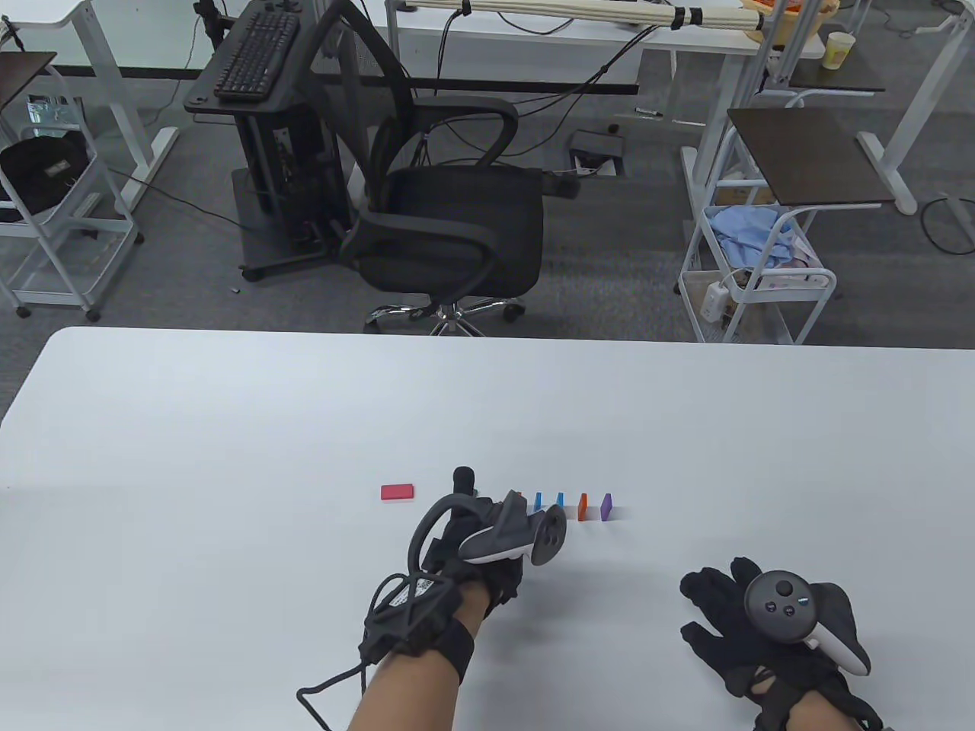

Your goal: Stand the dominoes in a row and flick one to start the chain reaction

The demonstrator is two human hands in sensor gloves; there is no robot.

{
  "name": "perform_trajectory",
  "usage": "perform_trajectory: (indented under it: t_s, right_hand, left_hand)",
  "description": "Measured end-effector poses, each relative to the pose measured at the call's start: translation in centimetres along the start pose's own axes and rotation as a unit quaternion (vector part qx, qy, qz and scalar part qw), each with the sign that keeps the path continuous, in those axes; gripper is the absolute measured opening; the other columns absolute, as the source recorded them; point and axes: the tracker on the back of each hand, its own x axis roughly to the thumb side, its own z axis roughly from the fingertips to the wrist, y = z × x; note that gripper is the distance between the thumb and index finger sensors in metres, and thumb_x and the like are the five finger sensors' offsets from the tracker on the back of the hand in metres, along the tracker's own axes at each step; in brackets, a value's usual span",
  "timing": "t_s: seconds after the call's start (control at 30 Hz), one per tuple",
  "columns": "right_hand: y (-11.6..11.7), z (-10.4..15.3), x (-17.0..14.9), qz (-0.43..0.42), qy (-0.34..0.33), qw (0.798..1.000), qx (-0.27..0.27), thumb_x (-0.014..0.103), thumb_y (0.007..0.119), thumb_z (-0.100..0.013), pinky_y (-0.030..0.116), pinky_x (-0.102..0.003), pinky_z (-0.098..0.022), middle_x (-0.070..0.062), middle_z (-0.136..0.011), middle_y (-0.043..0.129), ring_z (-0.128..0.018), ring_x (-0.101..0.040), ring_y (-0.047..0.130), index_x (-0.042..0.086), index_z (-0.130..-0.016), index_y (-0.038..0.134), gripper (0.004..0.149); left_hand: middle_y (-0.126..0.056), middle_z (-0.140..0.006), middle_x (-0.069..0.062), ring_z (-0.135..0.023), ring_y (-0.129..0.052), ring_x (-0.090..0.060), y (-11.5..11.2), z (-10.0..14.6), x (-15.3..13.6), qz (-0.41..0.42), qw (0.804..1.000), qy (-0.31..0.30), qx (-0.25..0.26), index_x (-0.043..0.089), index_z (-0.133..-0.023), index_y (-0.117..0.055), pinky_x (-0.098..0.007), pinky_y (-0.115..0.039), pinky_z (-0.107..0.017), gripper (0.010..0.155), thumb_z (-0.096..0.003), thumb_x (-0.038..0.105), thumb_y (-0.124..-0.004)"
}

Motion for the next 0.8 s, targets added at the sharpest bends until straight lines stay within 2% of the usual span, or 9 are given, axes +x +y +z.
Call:
perform_trajectory:
  t_s: [0.17, 0.37, 0.57, 0.8]
  right_hand:
    - [0.0, 0.0, 0.0, -0.001, 0.001, 1.000, 0.000, 0.050, 0.070, -0.053, 0.003, -0.066, -0.070, -0.013, -0.115, 0.036, -0.101, -0.047, 0.004, 0.026, -0.103, 0.041, 0.063]
    - [0.1, 0.0, 0.1, 0.001, 0.000, 1.000, 0.003, 0.050, 0.070, -0.053, 0.003, -0.066, -0.070, -0.013, -0.115, 0.035, -0.101, -0.047, 0.003, 0.026, -0.103, 0.041, 0.063]
    - [0.1, -0.1, 0.0, 0.000, 0.002, 1.000, 0.002, 0.050, 0.070, -0.053, 0.003, -0.066, -0.070, -0.013, -0.115, 0.035, -0.101, -0.047, 0.003, 0.026, -0.103, 0.041, 0.063]
    - [0.0, -0.1, -0.1, 0.000, 0.004, 1.000, 0.002, 0.050, 0.070, -0.053, 0.003, -0.066, -0.070, -0.013, -0.115, 0.036, -0.101, -0.047, 0.003, 0.026, -0.103, 0.041, 0.063]
  left_hand:
    - [-0.093, -0.086, -0.003, -0.089, -0.085, -0.029, 1.3, 0.0, -2.5, 0.058, 0.998, 0.033, 0.023, 0.021, -0.091, -0.069, -0.073, -0.021, -0.071, 0.061, -0.0383, 0.042, -0.090]
    - [-0.092, -0.088, -0.003, -0.091, -0.083, -0.029, 1.8, -0.3, -5.2, 0.122, 0.990, 0.064, 0.041, 0.020, -0.091, -0.069, -0.073, -0.021, -0.071, 0.058, -0.0402, 0.041, -0.089]
    - [-0.090, -0.091, -0.002, -0.094, -0.081, -0.028, 0.7, -1.3, -6.8, 0.204, 0.975, 0.080, 0.044, 0.027, -0.091, -0.067, -0.073, -0.018, -0.070, 0.056, -0.0417, 0.038, -0.090]
    - [-0.090, -0.092, -0.002, -0.095, -0.079, -0.029, -1.3, -2.8, -7.0, 0.232, 0.968, 0.086, 0.033, 0.026, -0.091, -0.068, -0.074, -0.017, -0.069, 0.056, -0.0417, 0.036, -0.091]
